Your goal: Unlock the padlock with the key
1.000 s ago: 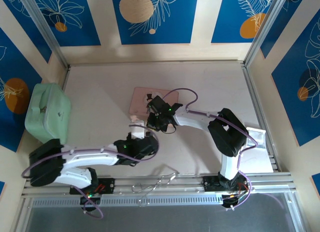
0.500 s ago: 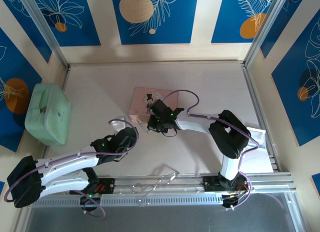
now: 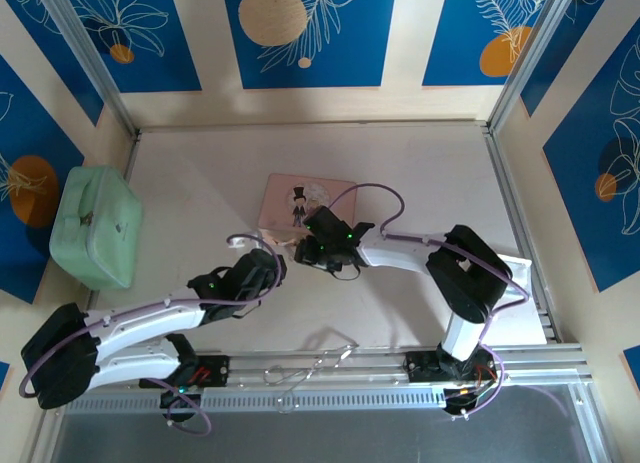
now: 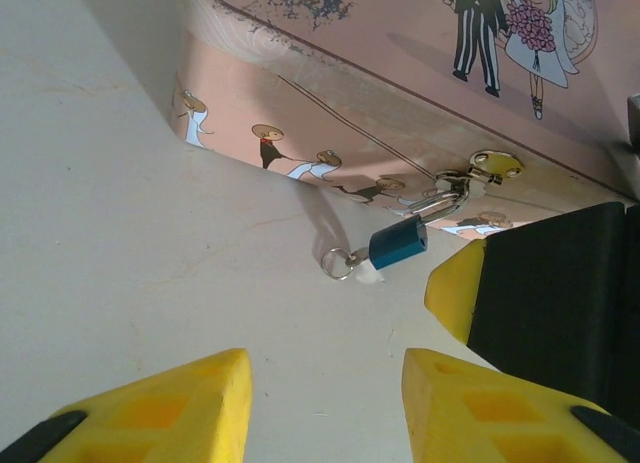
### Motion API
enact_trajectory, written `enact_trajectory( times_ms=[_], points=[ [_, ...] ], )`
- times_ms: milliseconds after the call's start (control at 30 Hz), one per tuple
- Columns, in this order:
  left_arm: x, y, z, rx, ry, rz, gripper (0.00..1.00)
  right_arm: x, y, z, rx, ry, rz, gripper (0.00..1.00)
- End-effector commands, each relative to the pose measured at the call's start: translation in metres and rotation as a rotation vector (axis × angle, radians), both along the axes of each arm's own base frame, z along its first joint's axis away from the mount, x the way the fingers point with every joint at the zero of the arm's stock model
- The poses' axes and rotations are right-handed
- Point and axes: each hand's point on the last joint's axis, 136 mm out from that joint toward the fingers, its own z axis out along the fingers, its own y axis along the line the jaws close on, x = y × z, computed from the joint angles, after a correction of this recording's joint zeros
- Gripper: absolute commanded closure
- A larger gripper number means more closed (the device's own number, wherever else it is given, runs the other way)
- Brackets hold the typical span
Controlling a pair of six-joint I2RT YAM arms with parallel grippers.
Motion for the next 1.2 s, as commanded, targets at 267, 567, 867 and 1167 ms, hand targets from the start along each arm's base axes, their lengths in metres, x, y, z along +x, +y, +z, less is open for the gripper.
enact_trajectory(
  times_ms=[267,567,867,1167],
  points=[
    [0.006,0.028,0.036,-0.056,-0.021,0.065,0.55,0.0,0.002,0.0,-0.149,-0.019,-0.01,0.37],
    [0.004,0.029,0.024,-0.083,-0.004,0.055,0.55,0.009,0.012,-0.003,-0.221,-0.054,0.017,0.41],
    [0.004,0.025,0.011,-0.106,0.017,0.051,0.57,0.014,0.012,-0.011,-0.247,-0.05,0.021,0.54],
    [0.004,0.022,0.005,-0.11,0.027,0.047,0.59,0.015,0.014,-0.014,-0.244,-0.058,0.043,0.65]
  ],
)
